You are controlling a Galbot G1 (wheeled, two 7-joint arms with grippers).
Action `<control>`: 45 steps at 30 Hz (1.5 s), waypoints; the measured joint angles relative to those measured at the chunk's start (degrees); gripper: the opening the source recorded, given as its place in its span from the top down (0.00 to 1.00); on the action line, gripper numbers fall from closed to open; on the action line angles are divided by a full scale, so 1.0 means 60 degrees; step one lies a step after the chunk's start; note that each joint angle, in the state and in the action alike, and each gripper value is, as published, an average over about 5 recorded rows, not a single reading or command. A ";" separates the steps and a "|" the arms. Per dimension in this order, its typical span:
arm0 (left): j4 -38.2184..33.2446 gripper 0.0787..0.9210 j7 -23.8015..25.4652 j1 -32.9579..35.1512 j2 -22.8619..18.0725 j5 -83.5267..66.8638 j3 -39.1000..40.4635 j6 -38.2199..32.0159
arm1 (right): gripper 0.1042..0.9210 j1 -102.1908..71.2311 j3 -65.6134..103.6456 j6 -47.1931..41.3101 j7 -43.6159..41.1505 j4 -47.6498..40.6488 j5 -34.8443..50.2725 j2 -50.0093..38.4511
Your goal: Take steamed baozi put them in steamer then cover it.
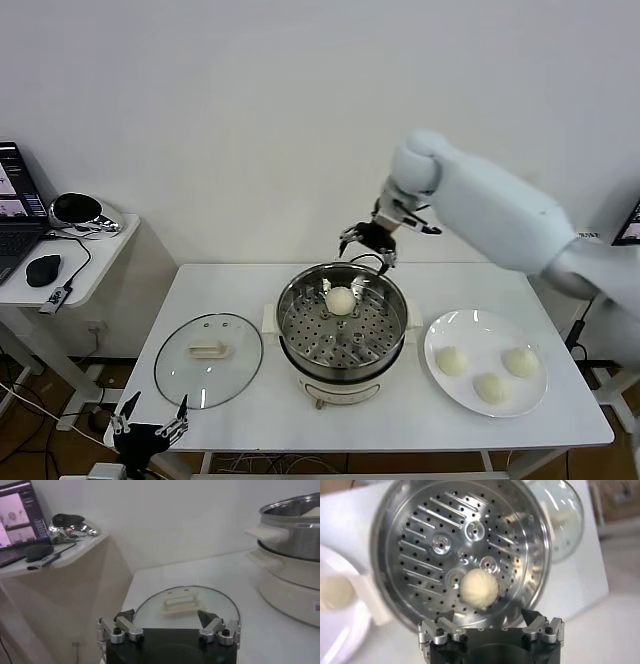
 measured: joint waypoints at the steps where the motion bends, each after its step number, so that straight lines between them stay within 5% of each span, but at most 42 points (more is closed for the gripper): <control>1: 0.0002 0.12 0.0005 -0.0015 0.0019 -0.0005 0.0021 0.0009 | 0.12 -0.0001 -0.0014 -0.0468 0.0007 0.0185 0.0096 -0.0277; 8: 0.0012 0.12 0.0034 -0.0069 0.0118 -0.0049 0.0117 0.0069 | 0.12 -0.0235 0.0016 -0.3135 0.0069 0.1290 0.0372 -0.2023; 16: -0.0006 0.12 0.0053 -0.0026 0.0131 -0.0064 0.0160 0.0114 | 0.12 -0.1454 0.0805 -0.4512 0.0284 0.2246 -0.0223 -0.3316; 45: 0.0565 0.12 0.0125 -0.0284 0.0113 0.0156 0.0210 0.0235 | 0.12 -0.5738 0.3358 -0.5099 0.1081 0.1397 -0.2143 -0.2662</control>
